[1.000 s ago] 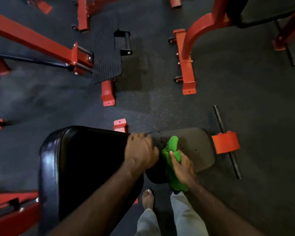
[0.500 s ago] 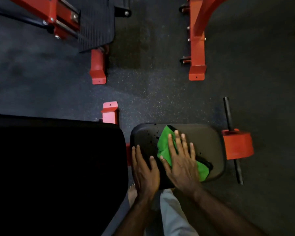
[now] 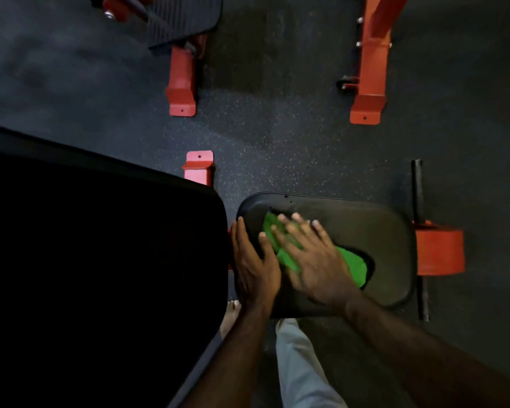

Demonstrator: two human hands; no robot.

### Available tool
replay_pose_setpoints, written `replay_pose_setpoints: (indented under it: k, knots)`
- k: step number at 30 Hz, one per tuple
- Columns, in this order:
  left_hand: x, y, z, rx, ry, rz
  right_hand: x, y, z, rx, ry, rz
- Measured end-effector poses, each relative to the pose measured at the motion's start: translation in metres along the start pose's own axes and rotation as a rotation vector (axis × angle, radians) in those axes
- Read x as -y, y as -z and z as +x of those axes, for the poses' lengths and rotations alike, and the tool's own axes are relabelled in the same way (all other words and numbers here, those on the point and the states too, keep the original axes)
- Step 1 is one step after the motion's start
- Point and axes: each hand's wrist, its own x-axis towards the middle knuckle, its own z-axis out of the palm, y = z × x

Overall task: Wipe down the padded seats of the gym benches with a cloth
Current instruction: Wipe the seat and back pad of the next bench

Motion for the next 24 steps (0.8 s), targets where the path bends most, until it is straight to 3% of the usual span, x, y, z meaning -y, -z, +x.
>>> replay_pose_setpoints:
  k: [3,4,5,8,9,10,12,13,14,15,17,18,19,20,22,23,24]
  knots:
    - [-0.003,0.005,-0.003,-0.008,0.089,-0.096,-0.006,0.008,0.025,-0.133,-0.572,0.179]
    - [-0.002,0.007,-0.002,-0.009,0.109,-0.122,0.004,0.007,0.031,-0.166,-0.601,0.192]
    - [-0.001,0.009,-0.002,-0.011,0.118,-0.143,0.015,0.002,0.032,-0.167,-0.481,0.146]
    - [0.003,0.009,0.001,-0.012,0.106,-0.156,0.005,0.001,0.03,-0.01,0.195,0.003]
    - [0.004,0.008,0.003,-0.003,0.11,-0.148,-0.009,0.005,0.035,-0.007,0.233,-0.017]
    - [0.005,0.006,0.004,0.009,0.123,-0.14,-0.019,0.005,0.041,-0.037,0.145,-0.022]
    - [0.006,0.004,0.008,0.022,0.15,-0.128,-0.017,0.005,0.053,-0.124,-0.3,0.093]
    - [0.005,0.004,0.008,0.024,0.162,-0.129,-0.004,0.003,0.057,-0.163,-0.434,0.149]
    - [0.003,0.004,0.009,0.026,0.171,-0.14,0.01,0.001,0.06,-0.187,-0.437,0.155]
    - [0.001,0.004,0.009,0.031,0.176,-0.153,0.021,-0.004,0.06,-0.167,-0.313,0.141]
    - [0.0,0.005,0.009,0.042,0.186,-0.172,0.014,-0.001,0.057,-0.064,0.092,0.068]
    - [0.0,0.006,0.01,0.047,0.188,-0.178,-0.002,0.005,0.062,-0.047,0.192,0.042]
    - [0.0,0.006,0.009,0.054,0.192,-0.181,-0.014,0.01,0.067,-0.066,0.164,0.016]
    - [0.0,0.006,0.009,0.055,0.2,-0.183,-0.021,0.011,0.073,-0.097,0.006,0.031]
    - [-0.001,0.007,0.009,0.044,0.217,-0.2,-0.01,0.008,0.083,-0.19,-0.452,0.192]
    - [-0.002,0.007,0.009,0.04,0.228,-0.218,0.005,0.006,0.086,-0.221,-0.513,0.207]
    - [-0.005,0.008,0.01,0.038,0.242,-0.239,0.017,0.003,0.087,-0.227,-0.426,0.186]
